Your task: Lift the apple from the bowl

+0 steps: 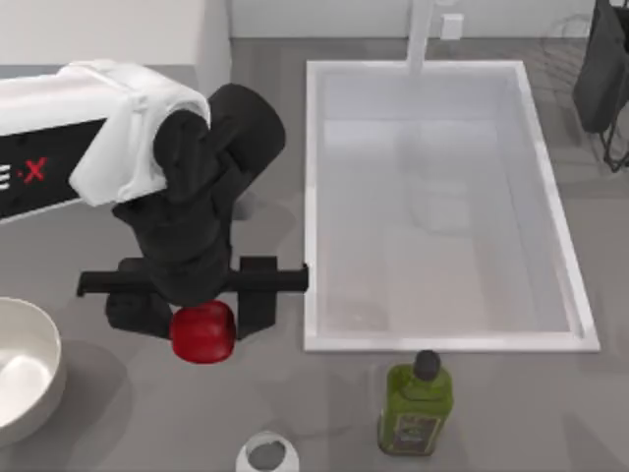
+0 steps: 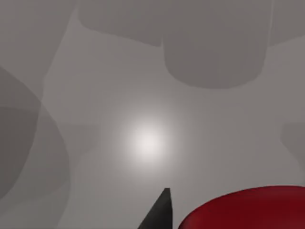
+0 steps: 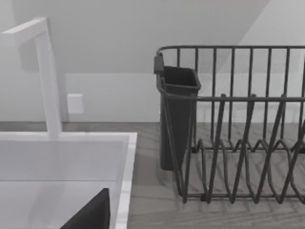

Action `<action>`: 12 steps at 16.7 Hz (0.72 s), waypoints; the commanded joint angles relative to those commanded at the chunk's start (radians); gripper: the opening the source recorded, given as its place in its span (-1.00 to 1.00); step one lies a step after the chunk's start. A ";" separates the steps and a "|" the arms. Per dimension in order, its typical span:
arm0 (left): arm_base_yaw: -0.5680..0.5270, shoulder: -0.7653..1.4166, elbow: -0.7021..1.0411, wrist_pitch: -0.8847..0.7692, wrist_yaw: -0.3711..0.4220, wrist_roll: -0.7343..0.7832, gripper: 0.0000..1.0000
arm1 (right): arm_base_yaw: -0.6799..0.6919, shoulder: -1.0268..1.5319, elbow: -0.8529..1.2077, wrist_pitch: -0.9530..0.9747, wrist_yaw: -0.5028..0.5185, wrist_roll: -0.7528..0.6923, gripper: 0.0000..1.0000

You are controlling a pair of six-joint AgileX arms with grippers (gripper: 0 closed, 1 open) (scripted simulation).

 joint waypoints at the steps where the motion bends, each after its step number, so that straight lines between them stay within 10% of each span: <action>1: 0.000 0.009 -0.036 0.040 0.000 0.000 -1.00 | 0.000 0.000 0.000 0.000 0.000 0.000 1.00; 7: 0.000 0.024 -0.090 0.096 0.000 0.000 -1.00 | 0.000 0.000 0.000 0.000 0.000 0.000 1.00; 12: 0.000 0.024 -0.090 0.096 0.000 0.000 -0.25 | 0.000 0.000 0.000 0.000 0.000 0.000 1.00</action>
